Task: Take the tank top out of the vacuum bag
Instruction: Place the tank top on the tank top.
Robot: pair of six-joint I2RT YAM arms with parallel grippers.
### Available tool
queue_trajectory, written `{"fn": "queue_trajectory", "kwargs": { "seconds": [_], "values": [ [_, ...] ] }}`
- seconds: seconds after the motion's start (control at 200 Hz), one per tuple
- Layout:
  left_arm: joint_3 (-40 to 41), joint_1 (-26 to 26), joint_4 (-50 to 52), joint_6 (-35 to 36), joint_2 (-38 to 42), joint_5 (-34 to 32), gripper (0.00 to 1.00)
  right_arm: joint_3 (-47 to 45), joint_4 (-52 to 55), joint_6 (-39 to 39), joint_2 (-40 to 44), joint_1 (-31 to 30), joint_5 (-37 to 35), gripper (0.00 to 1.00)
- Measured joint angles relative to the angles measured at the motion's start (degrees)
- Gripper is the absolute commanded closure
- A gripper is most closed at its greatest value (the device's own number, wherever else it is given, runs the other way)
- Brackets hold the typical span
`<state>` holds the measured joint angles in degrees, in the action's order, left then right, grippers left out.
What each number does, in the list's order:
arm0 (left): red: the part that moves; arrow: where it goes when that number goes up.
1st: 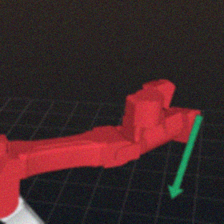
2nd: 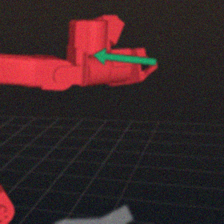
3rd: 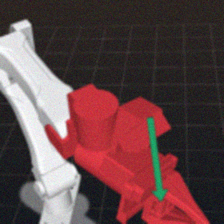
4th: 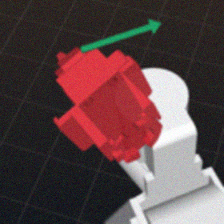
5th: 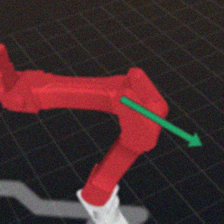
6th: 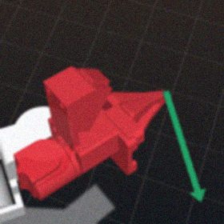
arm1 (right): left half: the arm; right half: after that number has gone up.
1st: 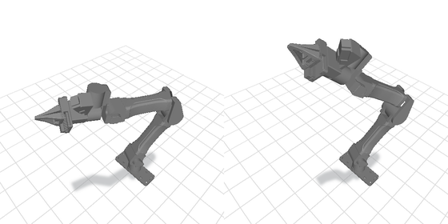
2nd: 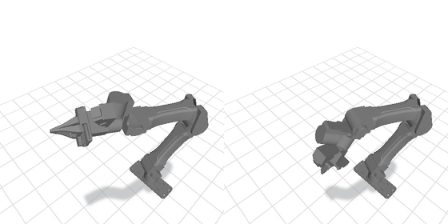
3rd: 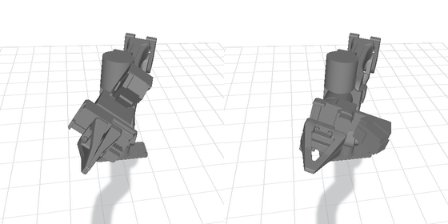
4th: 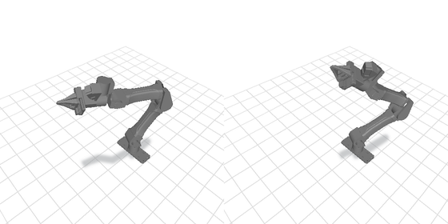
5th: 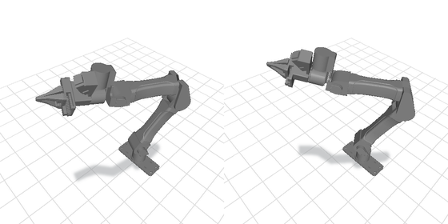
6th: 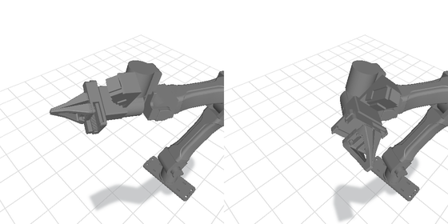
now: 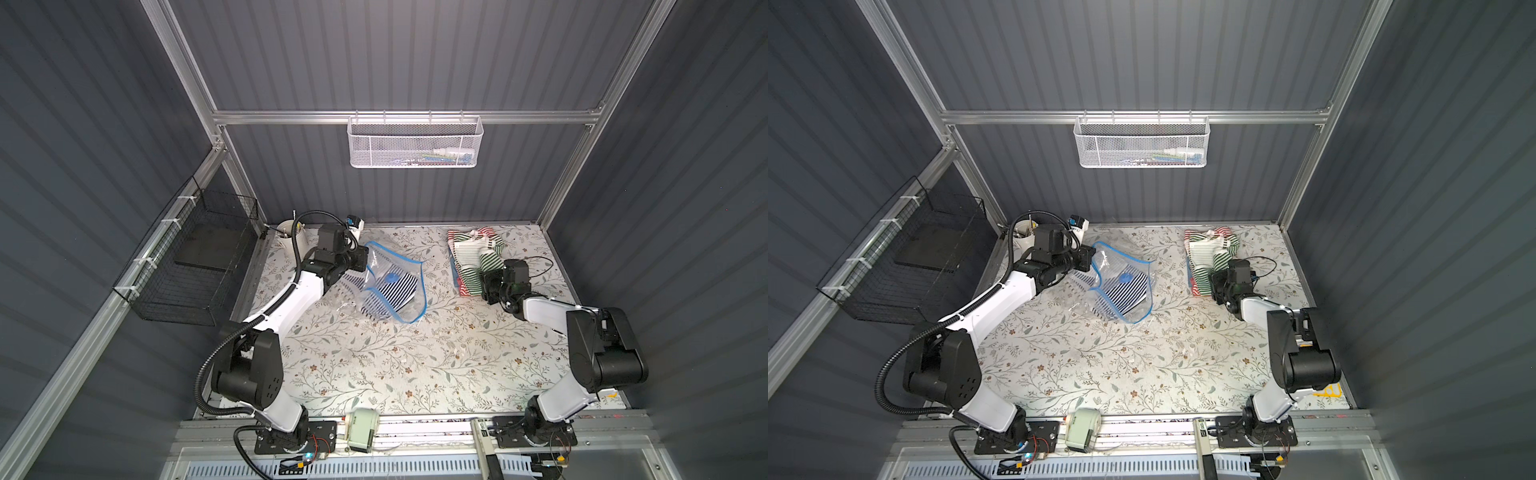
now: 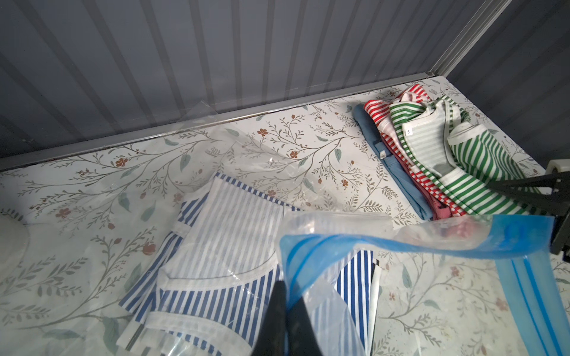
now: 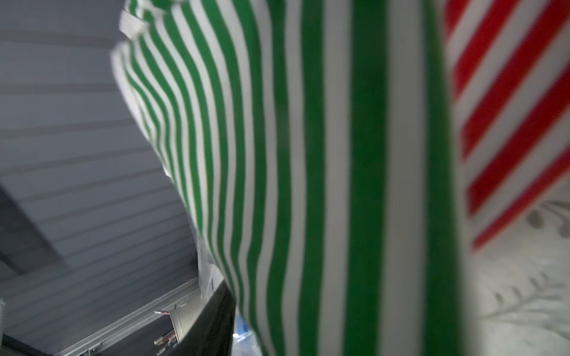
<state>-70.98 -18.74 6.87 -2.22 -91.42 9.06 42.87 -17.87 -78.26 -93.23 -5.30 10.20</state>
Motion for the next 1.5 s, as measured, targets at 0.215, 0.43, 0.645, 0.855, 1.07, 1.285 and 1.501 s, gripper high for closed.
{"fn": "queue_trajectory", "kwargs": {
  "seconds": [0.215, 0.43, 0.645, 0.855, 1.07, 1.285, 1.501],
  "values": [
    [0.00, 0.00, -0.02, 0.00, 0.00, 0.17, 1.00, -0.85, 9.29, 6.93, 9.51, 1.20, -1.49, 0.22],
    [0.00, 0.00, -0.02, -0.20, 0.00, 0.20, 1.00, -0.98, 18.95, 17.42, 17.31, 8.79, -1.68, 0.16],
    [0.00, 0.00, 0.00, -0.22, 0.00, 0.20, 1.00, 7.52, 29.20, 29.57, 12.70, 15.02, -1.44, 0.22],
    [0.00, 0.00, 0.00, -0.22, 0.00, 0.17, 1.00, 21.07, 29.46, 39.85, -0.96, 16.06, 3.80, 0.33],
    [-0.20, 0.00, 0.02, -0.20, -0.26, 0.17, 1.00, 29.55, 32.79, 44.76, -9.64, 16.11, 6.49, 0.31],
    [-0.33, 0.00, 0.00, -0.20, -1.14, 0.20, 1.00, 19.08, 34.18, 46.86, -4.33, 16.85, 5.14, 0.35],
    [-0.33, 0.00, 0.00, -0.22, -1.18, 0.46, 1.00, 14.64, 34.14, 47.50, -2.69, 17.75, 6.64, 0.39]
  ]
}}
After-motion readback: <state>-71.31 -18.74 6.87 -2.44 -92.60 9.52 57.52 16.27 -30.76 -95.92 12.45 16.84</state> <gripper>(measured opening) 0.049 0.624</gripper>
